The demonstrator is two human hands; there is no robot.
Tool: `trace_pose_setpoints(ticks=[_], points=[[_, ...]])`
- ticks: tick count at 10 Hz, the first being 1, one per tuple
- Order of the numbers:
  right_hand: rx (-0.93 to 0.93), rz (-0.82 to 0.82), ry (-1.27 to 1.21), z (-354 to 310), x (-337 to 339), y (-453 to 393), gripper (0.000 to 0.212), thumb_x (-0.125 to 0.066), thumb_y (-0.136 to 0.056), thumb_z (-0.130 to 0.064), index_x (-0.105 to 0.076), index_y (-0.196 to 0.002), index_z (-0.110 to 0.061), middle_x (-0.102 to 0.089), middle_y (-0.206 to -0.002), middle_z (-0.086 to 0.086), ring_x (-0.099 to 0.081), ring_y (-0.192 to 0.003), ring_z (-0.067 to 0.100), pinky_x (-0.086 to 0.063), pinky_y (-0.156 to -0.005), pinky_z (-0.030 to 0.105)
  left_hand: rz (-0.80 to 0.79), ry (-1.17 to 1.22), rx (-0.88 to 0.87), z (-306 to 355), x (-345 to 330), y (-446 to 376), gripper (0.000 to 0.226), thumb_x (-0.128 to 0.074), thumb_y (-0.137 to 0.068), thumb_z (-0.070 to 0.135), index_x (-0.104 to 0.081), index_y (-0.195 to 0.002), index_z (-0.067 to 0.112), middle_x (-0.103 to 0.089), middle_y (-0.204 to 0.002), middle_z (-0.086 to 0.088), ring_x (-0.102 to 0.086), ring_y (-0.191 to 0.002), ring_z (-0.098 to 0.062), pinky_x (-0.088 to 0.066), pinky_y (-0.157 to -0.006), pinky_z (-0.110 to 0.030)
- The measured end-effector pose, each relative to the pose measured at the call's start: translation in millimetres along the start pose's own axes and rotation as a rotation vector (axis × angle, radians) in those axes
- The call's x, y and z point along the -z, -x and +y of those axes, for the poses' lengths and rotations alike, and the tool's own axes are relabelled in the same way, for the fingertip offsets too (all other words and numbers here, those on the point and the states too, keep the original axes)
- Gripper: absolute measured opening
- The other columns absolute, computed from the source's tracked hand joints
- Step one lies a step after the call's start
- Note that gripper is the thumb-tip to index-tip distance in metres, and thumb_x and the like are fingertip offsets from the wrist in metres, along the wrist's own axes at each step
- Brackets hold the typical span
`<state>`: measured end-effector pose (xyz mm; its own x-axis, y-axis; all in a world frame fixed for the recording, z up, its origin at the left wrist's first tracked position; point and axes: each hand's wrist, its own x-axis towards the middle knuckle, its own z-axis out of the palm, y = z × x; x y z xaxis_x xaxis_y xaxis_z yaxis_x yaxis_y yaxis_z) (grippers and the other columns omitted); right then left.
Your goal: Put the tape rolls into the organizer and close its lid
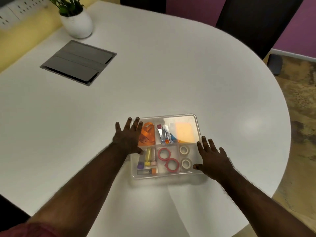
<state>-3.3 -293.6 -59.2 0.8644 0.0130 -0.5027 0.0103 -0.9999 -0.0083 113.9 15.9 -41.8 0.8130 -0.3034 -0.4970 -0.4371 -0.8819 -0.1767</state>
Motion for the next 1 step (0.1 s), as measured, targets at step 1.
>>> trace_pose_setpoints(ticks=[1], points=[[0.025, 0.237, 0.046, -14.2, 31.9, 10.1, 0.091, -0.028, -0.087, -0.073, -0.001, -0.155, -0.019, 0.008, -0.164, 0.007, 0.006, -0.152, 0.026, -0.013, -0.12, 0.054, 0.302, 0.085, 0.008, 0.2, 14.8, 31.1, 0.112, -0.047, -0.073, 0.079, 0.0, -0.154, 0.017, 0.012, -0.164, -0.004, 0.011, -0.15, -0.03, -0.005, -0.115, -0.068]])
